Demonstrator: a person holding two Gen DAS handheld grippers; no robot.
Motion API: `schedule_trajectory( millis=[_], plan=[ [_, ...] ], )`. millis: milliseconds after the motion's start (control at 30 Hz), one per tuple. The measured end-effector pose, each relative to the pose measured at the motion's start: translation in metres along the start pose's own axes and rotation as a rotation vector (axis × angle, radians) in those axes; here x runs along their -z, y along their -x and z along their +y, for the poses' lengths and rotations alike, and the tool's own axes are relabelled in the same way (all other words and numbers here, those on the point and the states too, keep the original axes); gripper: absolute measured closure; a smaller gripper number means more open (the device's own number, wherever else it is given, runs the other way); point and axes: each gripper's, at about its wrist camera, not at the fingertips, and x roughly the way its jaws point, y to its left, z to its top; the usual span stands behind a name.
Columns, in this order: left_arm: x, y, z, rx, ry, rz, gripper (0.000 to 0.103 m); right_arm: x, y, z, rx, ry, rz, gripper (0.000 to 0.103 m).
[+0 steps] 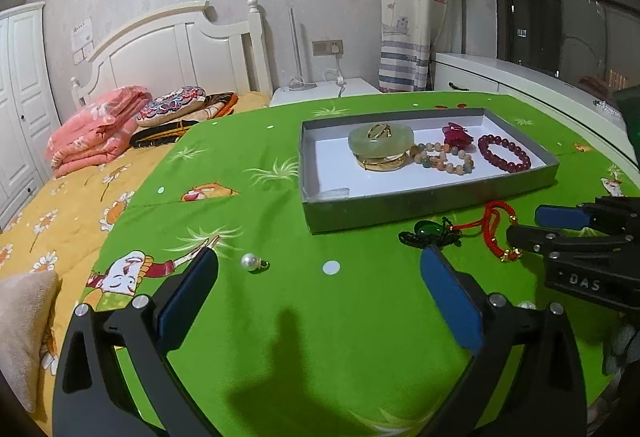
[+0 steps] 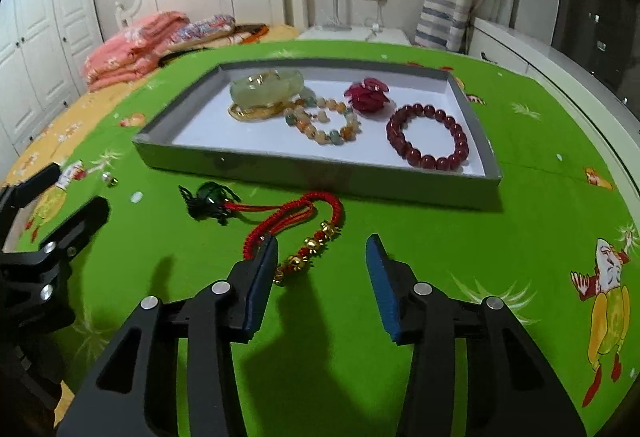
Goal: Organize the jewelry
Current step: 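Grasp the red cord bracelet with gold beads with the right gripper and lift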
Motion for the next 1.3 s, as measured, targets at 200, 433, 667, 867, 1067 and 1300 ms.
schedule_trajectory(
  millis=[200, 433, 667, 867, 1067, 1300],
  plan=[
    [0.001, 0.001, 0.003, 0.013, 0.012, -0.009, 0.005, -0.004, -0.009, 0.012, 0.076, 0.057, 0.03, 0.059],
    [0.001, 0.001, 0.005, 0.019, 0.02, -0.011, 0.005, 0.005, -0.003, 0.016, 0.053, 0.102, 0.025, 0.079],
    [0.0, 0.002, 0.006, 0.025, 0.029, -0.011, 0.005, 0.016, 0.007, 0.018, 0.02, 0.122, 0.006, 0.093],
    [-0.001, 0.002, 0.007, 0.032, 0.035, -0.005, 0.005, 0.025, 0.023, -0.004, -0.001, 0.071, -0.046, 0.096],
    [0.0, -0.004, 0.008, 0.038, 0.047, 0.016, 0.005, 0.028, 0.027, -0.034, -0.007, -0.002, -0.053, 0.096],
    [0.0, -0.01, 0.008, 0.042, 0.048, 0.046, 0.005, 0.03, 0.021, -0.037, -0.039, -0.001, -0.019, 0.089]
  ],
)
